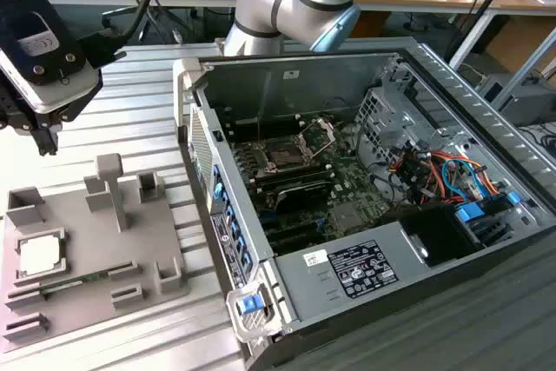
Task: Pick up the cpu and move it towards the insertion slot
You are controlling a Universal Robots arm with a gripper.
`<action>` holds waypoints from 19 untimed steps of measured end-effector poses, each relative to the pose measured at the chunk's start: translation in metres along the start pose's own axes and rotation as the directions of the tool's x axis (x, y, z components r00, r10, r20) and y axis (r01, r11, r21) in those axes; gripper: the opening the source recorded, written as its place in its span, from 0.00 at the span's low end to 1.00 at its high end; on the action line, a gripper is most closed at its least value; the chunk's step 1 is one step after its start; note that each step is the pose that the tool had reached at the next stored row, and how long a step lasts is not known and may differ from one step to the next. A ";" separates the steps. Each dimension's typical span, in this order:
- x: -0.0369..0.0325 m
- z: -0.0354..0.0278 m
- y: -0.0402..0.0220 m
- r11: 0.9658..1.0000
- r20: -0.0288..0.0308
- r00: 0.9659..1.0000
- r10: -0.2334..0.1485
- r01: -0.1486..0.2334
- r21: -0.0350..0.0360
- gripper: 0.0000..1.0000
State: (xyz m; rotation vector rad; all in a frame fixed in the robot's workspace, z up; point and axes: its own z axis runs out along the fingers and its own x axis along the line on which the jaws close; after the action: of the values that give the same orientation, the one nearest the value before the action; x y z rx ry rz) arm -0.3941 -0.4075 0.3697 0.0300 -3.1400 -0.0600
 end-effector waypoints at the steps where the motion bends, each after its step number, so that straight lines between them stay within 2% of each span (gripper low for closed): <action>1: 0.0000 0.0002 0.0000 1.000 0.000 1.000 0.000 0.000 0.000 0.11; 19: 0.0001 0.0043 -0.0002 1.000 0.000 1.000 0.000 0.000 0.000 0.11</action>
State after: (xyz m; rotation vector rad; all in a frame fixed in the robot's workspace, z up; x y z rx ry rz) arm -0.3942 -0.4075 0.3654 0.0300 -3.1400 -0.0599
